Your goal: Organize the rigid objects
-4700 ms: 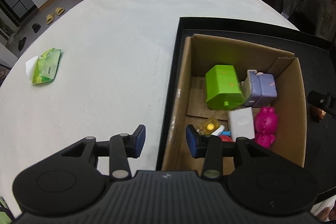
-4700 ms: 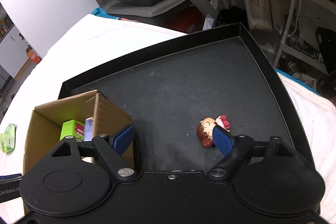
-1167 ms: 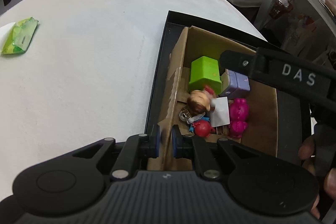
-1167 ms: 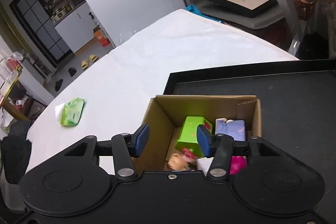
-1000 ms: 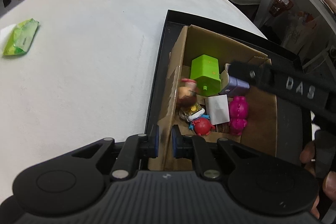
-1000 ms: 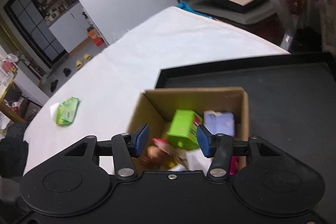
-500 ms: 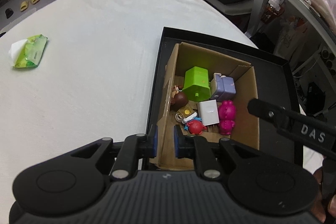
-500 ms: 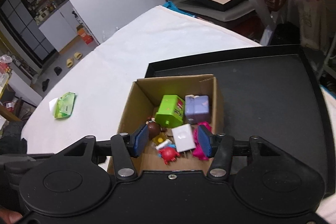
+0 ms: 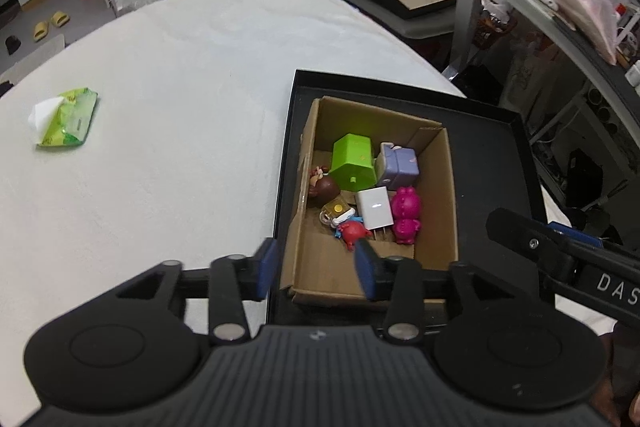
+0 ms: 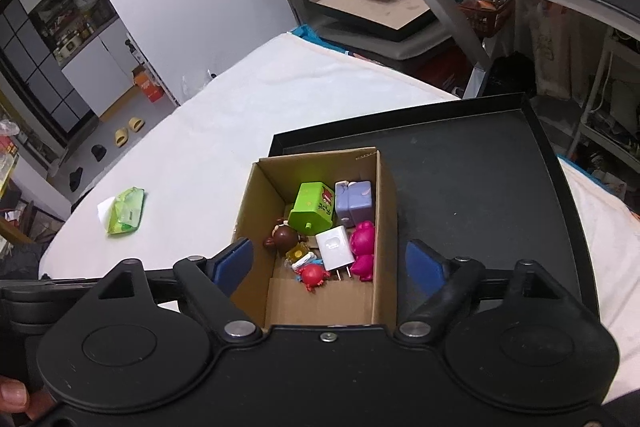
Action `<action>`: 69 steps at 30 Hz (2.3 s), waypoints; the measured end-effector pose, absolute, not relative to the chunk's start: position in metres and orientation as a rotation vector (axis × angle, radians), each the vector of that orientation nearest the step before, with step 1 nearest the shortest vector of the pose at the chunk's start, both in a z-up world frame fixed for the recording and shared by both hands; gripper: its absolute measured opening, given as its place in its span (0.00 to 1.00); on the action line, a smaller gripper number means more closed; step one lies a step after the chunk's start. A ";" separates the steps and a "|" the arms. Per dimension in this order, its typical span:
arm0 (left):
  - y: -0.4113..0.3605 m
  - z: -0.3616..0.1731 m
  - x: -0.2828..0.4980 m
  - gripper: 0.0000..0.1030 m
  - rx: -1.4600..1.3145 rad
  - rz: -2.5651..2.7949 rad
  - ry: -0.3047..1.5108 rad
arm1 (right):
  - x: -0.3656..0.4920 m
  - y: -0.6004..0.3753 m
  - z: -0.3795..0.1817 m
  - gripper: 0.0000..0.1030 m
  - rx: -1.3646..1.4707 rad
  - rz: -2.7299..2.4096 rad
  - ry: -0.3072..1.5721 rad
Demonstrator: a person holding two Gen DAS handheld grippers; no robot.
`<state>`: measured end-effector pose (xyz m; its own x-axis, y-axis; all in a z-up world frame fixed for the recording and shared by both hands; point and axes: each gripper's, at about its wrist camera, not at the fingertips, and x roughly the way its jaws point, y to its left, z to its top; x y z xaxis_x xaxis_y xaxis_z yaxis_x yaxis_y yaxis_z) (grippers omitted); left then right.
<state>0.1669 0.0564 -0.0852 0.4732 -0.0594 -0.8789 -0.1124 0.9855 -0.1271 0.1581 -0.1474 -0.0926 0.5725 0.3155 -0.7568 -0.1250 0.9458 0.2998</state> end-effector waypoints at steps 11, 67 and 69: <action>0.055 -0.052 0.137 0.68 -0.141 0.032 1.017 | 0.129 -0.155 -0.063 1.00 0.210 0.176 0.886; 0.028 0.037 -0.009 0.90 -0.051 0.031 0.802 | -0.006 -0.186 0.015 1.00 0.143 0.114 0.719; 0.030 0.039 -0.009 0.90 -0.052 0.030 0.795 | -0.007 -0.190 0.016 1.00 0.169 0.125 0.720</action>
<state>-0.0089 0.0299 0.0390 0.6999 0.0077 -0.7142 -0.0466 0.9983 -0.0349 -0.0071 -0.1904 0.0156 0.7456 0.1713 -0.6440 -0.0553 0.9790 0.1963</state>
